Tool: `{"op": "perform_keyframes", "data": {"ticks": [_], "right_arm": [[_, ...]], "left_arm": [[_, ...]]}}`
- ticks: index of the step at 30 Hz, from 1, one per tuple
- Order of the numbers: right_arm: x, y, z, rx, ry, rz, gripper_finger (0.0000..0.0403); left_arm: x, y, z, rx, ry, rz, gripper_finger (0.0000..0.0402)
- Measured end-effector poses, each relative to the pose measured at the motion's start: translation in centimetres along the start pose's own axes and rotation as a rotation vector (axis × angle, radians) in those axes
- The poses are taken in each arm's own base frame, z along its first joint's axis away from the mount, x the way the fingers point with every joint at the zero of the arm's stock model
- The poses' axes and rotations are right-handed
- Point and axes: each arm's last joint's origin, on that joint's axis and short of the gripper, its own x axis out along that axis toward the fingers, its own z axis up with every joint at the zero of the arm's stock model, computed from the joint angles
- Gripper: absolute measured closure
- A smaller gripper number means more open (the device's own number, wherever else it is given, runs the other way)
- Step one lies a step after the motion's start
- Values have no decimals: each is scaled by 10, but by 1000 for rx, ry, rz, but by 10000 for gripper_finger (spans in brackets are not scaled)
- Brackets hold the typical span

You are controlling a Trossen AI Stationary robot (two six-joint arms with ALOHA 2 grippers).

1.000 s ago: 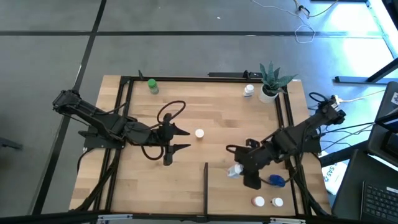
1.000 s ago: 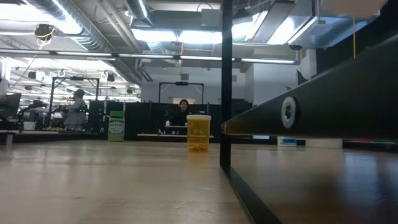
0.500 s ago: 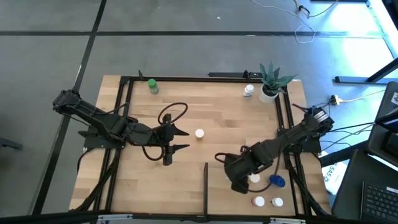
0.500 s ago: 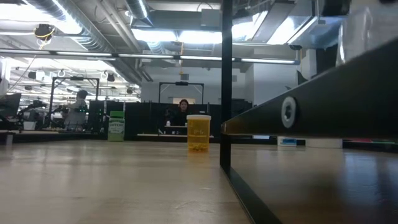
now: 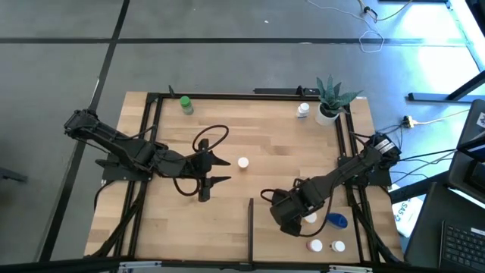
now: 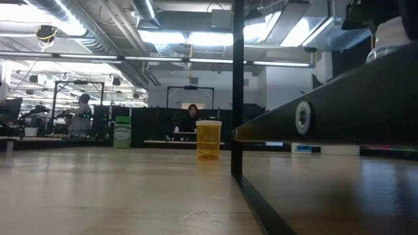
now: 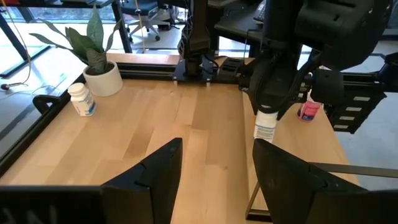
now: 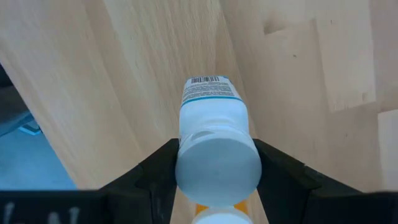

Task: Pick and place medicine bottles onto shelf by color
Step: Put the bottom white pill bottle onto the shelf

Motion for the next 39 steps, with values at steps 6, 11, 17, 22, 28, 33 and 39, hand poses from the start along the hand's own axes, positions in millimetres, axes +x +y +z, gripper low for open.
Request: {"op": "perform_keyframes", "data": {"ticks": [6, 11, 17, 22, 28, 33, 39], "right_arm": [[0, -2, -2, 2, 16, -20, 218], [0, -1, -2, -27, 15, -16, 218], [0, 1, -1, -132, 3, 4, 218], [0, 1, -1, -179, 3, 7, 218], [0, 1, -1, -235, 2, 9, 218], [0, 2, -1, -250, 0, 12, 218], [0, 2, 0, -236, -4, 17, 217]], "left_arm": [[0, 0, 0, 0, 0, 0, 211], [0, 0, 0, 0, 0, 0, 211], [0, 0, 0, 3, 0, 0, 211], [0, 0, 0, 3, 0, 0, 211], [0, -2, 0, 3, 9, -58, 211], [-1, -6, -1, 39, 28, -207, 211], [-1, -7, -1, 39, 36, -255, 211]]}}
